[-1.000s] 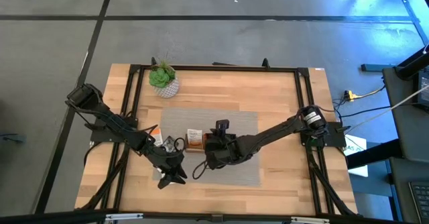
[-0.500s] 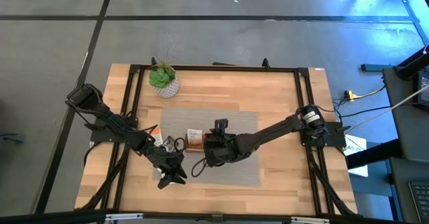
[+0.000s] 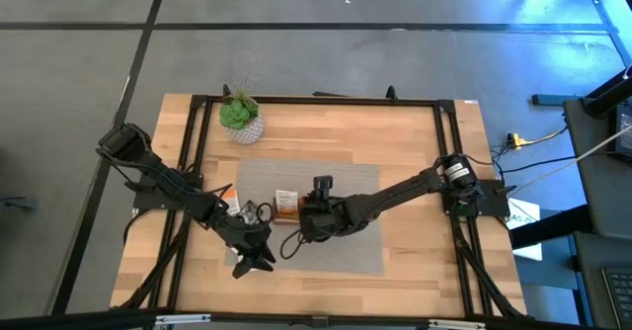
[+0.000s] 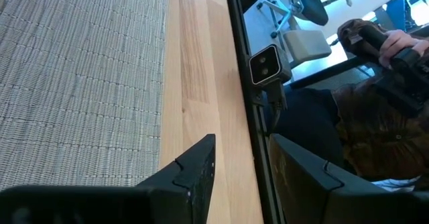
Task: Pick & Place Tea
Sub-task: Put the orange tea bag into the middle section of the wooden organizer, then put the white tea bag into the left section of the wooden organizer
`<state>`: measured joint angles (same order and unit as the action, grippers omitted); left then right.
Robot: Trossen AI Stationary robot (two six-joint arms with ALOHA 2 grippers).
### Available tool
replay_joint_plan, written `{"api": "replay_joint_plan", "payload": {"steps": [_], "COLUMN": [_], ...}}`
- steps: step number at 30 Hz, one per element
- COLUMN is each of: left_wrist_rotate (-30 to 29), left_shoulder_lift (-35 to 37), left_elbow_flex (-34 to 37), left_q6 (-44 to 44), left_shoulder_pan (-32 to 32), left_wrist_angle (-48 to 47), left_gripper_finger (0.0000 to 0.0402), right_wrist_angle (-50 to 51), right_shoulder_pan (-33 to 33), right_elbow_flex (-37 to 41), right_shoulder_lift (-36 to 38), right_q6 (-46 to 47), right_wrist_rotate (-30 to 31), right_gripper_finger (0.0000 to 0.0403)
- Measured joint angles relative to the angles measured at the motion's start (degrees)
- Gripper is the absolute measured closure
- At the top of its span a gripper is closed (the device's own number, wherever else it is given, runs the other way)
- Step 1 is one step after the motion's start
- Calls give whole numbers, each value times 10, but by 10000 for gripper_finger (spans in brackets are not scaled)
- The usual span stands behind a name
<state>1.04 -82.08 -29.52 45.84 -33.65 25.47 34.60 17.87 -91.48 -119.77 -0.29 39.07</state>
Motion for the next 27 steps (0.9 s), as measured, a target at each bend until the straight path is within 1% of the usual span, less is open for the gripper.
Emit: {"api": "replay_joint_plan", "payload": {"steps": [2, 8, 9, 11, 14, 19, 20, 22, 23, 25, 27], "left_wrist_rotate": [0, 0, 0, 0, 0, 0, 0, 1, 9, 21, 2], "left_shoulder_lift": [0, 0, 0, 0, 0, 0, 0, 0, 0, 0, 0], "left_elbow_flex": [0, 0, 0, 0, 0, 0, 0, 0, 0, 0, 0], "left_q6": [0, 0, 0, 0, 0, 5, 28, 114, 156, 212, 256], "left_shoulder_pan": [0, 0, 0, 0, 0, 0, 0, -7, -13, -34, -61], "left_wrist_angle": [0, 0, 0, 0, 0, 0, 0, 0, 0, 0, 0], "left_gripper_finger": [267, 269, 269, 270, 270, 266, 265, 265, 265, 267, 268], "right_wrist_angle": [0, 1, 0, 5, 9, -6, -25, -76, -103, -165, -243], "right_shoulder_pan": [0, 11, 15, 26, 44, 69, 73, 77, 79, 78, 78], "right_elbow_flex": [0, 0, -1, -10, -20, -19, -15, 2, 11, 27, 49], "right_shoulder_lift": [0, 6, 7, 8, 9, 9, 9, 9, 8, 8, 9], "right_q6": [0, -16, -16, -17, -33, -62, -63, -65, -65, -70, -82], "right_wrist_rotate": [24, 140, 147, 143, 100, -16, -45, -97, -116, -142, -176], "right_gripper_finger": [259, 259, 259, 259, 259, 259, 259, 259, 259, 259, 259]}}
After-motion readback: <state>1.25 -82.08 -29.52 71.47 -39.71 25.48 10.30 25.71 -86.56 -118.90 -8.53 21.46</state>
